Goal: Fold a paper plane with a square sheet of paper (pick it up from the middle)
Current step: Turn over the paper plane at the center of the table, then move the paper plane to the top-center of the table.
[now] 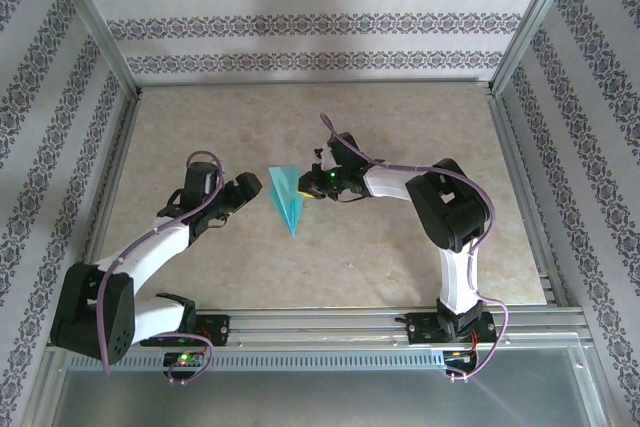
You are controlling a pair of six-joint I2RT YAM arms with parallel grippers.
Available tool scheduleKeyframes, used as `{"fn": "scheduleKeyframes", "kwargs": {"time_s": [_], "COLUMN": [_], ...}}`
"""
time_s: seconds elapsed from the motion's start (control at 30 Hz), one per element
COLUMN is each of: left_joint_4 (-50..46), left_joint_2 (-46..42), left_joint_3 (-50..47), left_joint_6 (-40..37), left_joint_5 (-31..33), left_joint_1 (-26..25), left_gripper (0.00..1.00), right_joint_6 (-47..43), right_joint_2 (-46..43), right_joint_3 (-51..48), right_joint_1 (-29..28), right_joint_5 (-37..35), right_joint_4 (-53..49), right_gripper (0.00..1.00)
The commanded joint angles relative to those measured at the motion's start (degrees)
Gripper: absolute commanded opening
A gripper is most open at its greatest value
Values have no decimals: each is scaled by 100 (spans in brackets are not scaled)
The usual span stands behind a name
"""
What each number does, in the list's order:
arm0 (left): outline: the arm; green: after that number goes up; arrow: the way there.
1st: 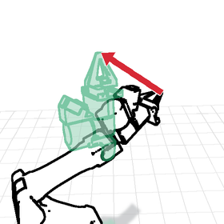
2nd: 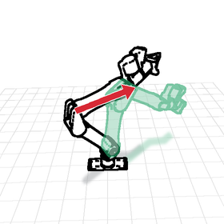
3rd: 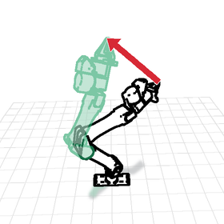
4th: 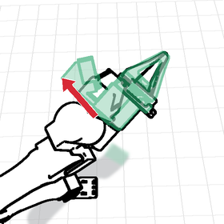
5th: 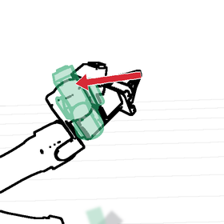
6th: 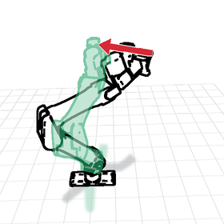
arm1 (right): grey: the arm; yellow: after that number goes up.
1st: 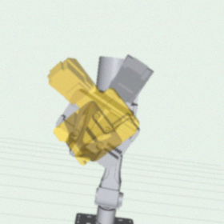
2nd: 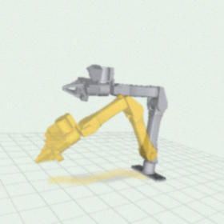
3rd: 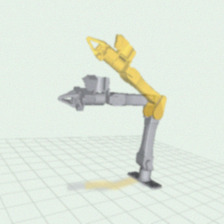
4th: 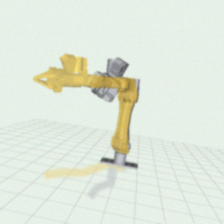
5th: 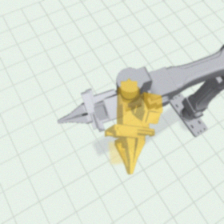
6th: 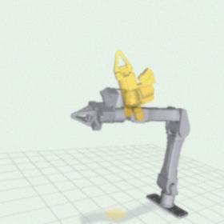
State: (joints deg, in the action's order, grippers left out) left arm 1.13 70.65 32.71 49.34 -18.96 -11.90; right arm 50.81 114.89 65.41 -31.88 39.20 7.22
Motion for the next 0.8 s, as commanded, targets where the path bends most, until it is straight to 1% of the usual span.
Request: {"fn": "scheduleKeyframes", "kwargs": {"time_s": [0.0, 0.13, 0.27, 0.37, 0.63, 0.77], "left_joint_4": [585, 857, 1514, 1865, 1683, 1676], "left_joint_2": [273, 756, 1300, 1620, 2010, 2232], "left_joint_3": [-74, -4, -10, 88, 417, 578], "left_joint_6": [270, 393, 664, 752, 631, 621], "left_joint_5": [-401, -550, -854, -1071, -1031, -1132], "left_joint_1": [-23, -252, -469, -577, -827, -889], "left_gripper": [78, 69, 59, 57, 47, 41], "right_joint_6": [223, 221, 237, 216, 214, 218], "right_joint_2": [-36, -72, -55, -55, -55, -41], "right_joint_3": [-326, -617, -757, -772, -806, -803], "right_joint_1": [72, 153, 234, 252, 274, 274], "right_joint_5": [267, 211, 202, 228, 232, 239], "right_joint_4": [569, 670, 751, 763, 763, 763], "right_gripper": [4, 4, 5, 5, 5, 5]}}
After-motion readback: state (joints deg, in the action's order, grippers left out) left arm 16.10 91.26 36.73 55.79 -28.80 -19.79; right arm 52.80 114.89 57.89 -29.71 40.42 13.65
